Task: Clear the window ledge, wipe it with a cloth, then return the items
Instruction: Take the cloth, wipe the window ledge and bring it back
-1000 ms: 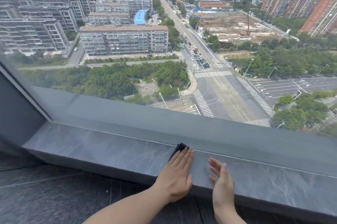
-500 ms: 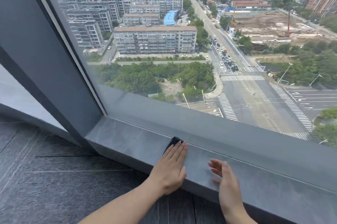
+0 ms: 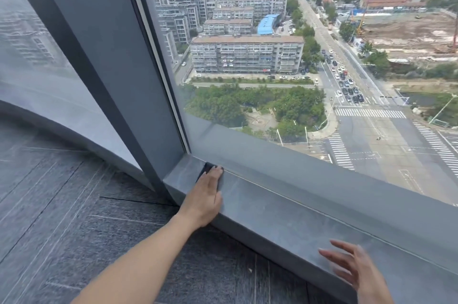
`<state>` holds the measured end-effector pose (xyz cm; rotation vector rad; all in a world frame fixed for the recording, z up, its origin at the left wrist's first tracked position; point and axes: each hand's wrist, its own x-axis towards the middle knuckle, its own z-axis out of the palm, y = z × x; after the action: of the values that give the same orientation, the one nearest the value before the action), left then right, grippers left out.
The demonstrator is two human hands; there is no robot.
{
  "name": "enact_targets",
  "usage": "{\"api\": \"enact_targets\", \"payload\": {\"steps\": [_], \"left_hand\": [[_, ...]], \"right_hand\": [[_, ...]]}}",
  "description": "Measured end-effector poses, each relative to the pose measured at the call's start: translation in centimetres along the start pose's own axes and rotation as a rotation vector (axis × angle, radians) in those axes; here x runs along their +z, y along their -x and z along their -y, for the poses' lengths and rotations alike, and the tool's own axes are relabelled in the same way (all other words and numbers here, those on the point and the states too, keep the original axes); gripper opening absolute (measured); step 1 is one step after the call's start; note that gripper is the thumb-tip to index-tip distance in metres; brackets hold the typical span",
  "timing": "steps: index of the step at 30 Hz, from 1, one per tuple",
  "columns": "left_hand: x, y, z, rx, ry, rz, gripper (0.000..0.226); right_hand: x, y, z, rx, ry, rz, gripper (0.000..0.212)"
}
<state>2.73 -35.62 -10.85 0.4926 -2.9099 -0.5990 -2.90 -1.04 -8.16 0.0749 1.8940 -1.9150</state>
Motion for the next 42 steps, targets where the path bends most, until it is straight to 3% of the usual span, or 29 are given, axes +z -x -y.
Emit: {"api": "enact_targets", "payload": {"steps": [10, 14, 15, 18, 20, 24, 28, 30, 32, 33, 35, 38, 40, 42], "left_hand": [[-2.6, -2.0, 5.4, -0.230, -0.087, 0.027, 0.061], [-2.3, -2.1, 4.5, -0.323, -0.094, 0.032, 0.065], [-2.4, -2.0, 4.3, -0.335, -0.085, 0.038, 0.065], [-2.6, -1.4, 4.4, -0.377, -0.101, 0.083, 0.064], [-3.2, -0.5, 4.1, -0.394, -0.104, 0.112, 0.063], [-4.9, 2.4, 2.8, -0.508, -0.124, 0.146, 0.063], [-2.5, 7.1, 2.3, -0.862, 0.290, 0.341, 0.022], [-0.1, 10.0, -0.4, -1.065, 0.714, 0.373, 0.020], [2.2, 12.2, -4.1, -1.206, 1.124, 0.342, 0.043], [2.7, 12.6, -6.8, -1.191, 1.290, 0.369, 0.052], [2.6, 12.1, -11.9, -1.120, 1.477, 0.409, 0.056], [0.7, 10.6, -17.7, -0.995, 1.582, 0.500, 0.048], [-0.1, 9.9, -19.6, -0.906, 1.616, 0.559, 0.041], [-1.2, 9.2, -21.4, -0.834, 1.636, 0.638, 0.027]], "right_hand": [[2.0, 0.2, 0.7, 0.064, 0.033, 0.102, 0.116], [1.6, 1.0, 0.5, 0.026, 0.040, 0.072, 0.060], [1.3, 1.1, 0.5, 0.024, 0.065, 0.076, 0.063], [0.2, 1.1, 0.7, 0.010, 0.112, 0.090, 0.104], [-0.1, 1.0, 1.1, 0.012, 0.094, 0.085, 0.105], [0.3, 1.4, 1.7, 0.021, 0.100, 0.083, 0.044], [1.3, 3.4, 2.2, 0.101, 0.272, 0.154, 0.029], [1.7, 4.6, 2.1, 0.173, 0.440, 0.298, 0.023], [1.4, 5.5, 1.6, 0.161, 0.663, 0.461, 0.013], [1.1, 6.0, 1.7, 0.133, 0.767, 0.544, 0.016], [0.4, 6.8, 2.1, 0.052, 0.908, 0.676, 0.045], [-0.7, 7.0, 2.8, -0.119, 0.965, 0.681, 0.071], [-1.8, 6.4, 3.2, -0.210, 0.977, 0.564, 0.058], [-2.9, 5.9, 3.9, -0.257, 0.964, 0.428, 0.032]]}}
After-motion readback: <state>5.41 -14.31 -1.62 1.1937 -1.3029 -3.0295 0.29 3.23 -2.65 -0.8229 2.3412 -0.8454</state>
